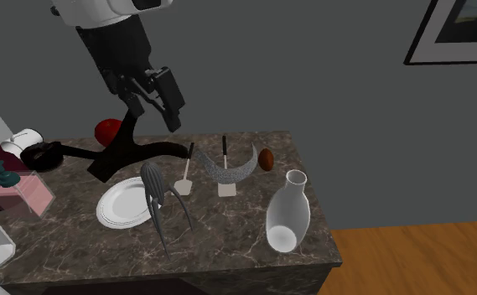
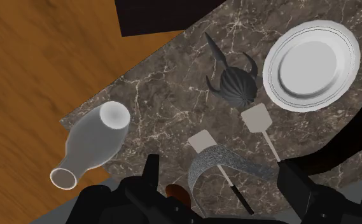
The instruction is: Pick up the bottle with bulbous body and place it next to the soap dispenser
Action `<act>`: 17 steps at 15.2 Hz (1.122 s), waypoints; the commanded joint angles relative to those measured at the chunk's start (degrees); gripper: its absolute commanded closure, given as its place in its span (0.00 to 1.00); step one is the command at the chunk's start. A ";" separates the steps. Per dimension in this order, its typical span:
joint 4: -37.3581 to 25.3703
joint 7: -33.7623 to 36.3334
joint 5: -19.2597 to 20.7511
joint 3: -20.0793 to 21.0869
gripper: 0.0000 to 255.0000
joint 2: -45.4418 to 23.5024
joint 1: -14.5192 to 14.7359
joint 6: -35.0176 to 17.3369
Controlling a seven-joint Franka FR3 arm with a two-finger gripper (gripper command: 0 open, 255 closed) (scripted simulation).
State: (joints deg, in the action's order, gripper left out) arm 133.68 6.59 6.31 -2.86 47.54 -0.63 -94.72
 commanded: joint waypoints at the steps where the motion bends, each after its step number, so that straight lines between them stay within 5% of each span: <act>1: 0.00 0.00 0.00 0.00 0.00 0.00 0.00 0.00; 17: -1.02 -19.98 4.10 -20.59 0.00 -19.38 -1.61 -20.51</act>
State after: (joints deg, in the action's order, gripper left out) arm 133.36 -11.66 10.61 -21.83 30.23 -2.33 -113.70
